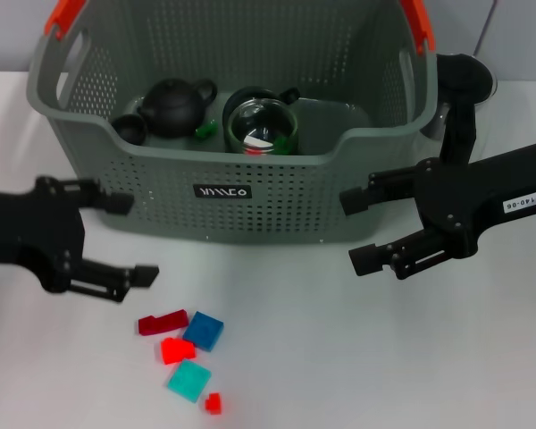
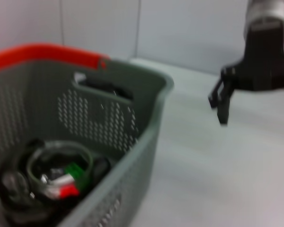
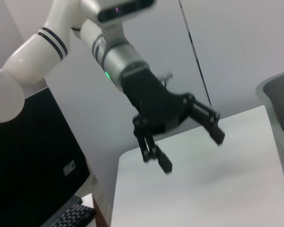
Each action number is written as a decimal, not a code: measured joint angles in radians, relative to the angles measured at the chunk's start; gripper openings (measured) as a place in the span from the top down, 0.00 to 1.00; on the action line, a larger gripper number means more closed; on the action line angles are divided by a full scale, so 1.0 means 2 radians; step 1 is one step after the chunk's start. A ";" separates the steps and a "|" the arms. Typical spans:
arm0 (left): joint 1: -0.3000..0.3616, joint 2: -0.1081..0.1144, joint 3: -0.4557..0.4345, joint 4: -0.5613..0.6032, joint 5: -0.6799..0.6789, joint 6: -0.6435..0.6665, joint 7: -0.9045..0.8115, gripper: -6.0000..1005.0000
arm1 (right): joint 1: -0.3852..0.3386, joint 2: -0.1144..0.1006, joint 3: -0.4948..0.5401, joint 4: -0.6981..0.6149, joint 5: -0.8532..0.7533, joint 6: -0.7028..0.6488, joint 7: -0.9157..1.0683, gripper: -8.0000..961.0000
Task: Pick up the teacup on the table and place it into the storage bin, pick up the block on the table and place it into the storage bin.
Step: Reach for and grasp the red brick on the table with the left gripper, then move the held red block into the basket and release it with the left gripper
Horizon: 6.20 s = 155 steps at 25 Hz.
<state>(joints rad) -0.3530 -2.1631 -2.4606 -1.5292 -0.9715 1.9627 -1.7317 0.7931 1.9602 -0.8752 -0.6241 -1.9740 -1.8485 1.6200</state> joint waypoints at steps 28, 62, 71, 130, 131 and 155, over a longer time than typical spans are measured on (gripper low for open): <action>-0.009 -0.001 0.155 0.119 0.152 -0.189 0.075 0.06 | -0.003 0.014 -0.005 0.001 -0.003 0.009 0.015 0.02; -0.005 -0.004 0.206 0.145 0.176 -0.248 0.134 0.10 | 0.004 0.024 0.010 0.001 0.004 0.032 0.021 0.02; -0.010 -0.004 0.207 0.151 0.176 -0.248 0.132 0.13 | 0.004 0.024 0.010 0.001 0.005 0.032 0.021 0.02; -0.027 -0.002 0.236 0.166 0.208 -0.239 0.090 0.76 | -0.001 0.025 0.023 0.000 0.006 0.036 0.015 0.02; -0.030 -0.001 0.236 0.168 0.211 -0.239 0.086 0.77 | -0.001 0.025 0.024 0.000 0.006 0.036 0.015 0.02; -0.119 0.029 -0.053 0.093 -0.002 -0.042 0.015 0.77 | -0.002 0.012 0.031 -0.005 0.003 0.000 0.015 0.02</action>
<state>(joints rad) -0.5907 -2.1053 -2.5670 -1.3442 -0.9752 1.8793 -1.7015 0.7888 1.9848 -0.8125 -0.6335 -1.9686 -1.8481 1.6501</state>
